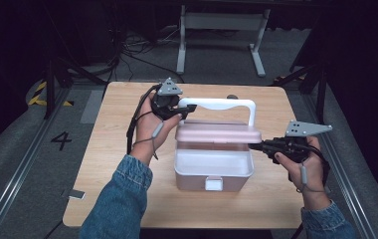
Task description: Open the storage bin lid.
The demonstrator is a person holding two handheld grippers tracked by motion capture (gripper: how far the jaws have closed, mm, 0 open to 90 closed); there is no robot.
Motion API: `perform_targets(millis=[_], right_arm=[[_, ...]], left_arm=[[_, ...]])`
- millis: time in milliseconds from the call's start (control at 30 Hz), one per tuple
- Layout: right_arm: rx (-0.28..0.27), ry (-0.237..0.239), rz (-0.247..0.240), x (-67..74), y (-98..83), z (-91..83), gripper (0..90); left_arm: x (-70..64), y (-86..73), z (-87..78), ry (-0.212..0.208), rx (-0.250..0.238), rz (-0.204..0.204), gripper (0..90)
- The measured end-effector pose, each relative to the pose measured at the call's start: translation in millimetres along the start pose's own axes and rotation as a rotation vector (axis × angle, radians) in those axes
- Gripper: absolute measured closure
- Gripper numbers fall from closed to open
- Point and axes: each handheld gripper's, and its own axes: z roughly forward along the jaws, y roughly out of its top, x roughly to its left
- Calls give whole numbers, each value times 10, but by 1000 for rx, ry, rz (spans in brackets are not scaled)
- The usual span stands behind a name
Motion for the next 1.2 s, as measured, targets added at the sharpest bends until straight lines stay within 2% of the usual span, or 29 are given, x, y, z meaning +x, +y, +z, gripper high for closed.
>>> perform_targets(millis=[67,133,233,267,333,400,567,600,667,733,800,1000,1100,1200], right_arm=[[1,6,2,-7,5,18,900],[0,12,2,-11,10,34,900],[-1,19,3,-16,11,43,900],[-1,19,3,-16,11,43,900],[4,22,2,-18,12,45,900],[6,22,0,-19,11,47,900],[19,21,1,-13,2,65,900],[21,21,-2,-9,-3,70,900],[29,18,-2,-2,-12,75,900],[18,18,3,2,-15,59,900],[14,14,1,5,-16,37,900],[6,1,6,-6,-20,4,900],[-4,0,8,-10,-7,0,900],[-12,-2,18,-13,2,2,900]], left_arm=[[-22,-2,-4,-7,1,-10,650],[-55,-4,-20,-14,5,-2,578],[-69,-9,-37,-25,17,-4,515],[-80,-17,-47,-28,13,-11,515],[-118,-29,-75,-29,24,13,485],[-137,-31,-89,-31,34,20,472],[-136,-36,-106,-64,44,-7,437],[-132,-40,-102,-56,42,-23,424],[-93,-35,-133,4,26,-43,310],[-29,-26,-211,6,-21,-72,294],[-8,-24,-277,8,-45,-76,285],[-71,-52,-526,32,-58,-20,283],[-117,-125,-684,45,-66,-8,281],[-156,-216,-779,51,-50,5,269]])
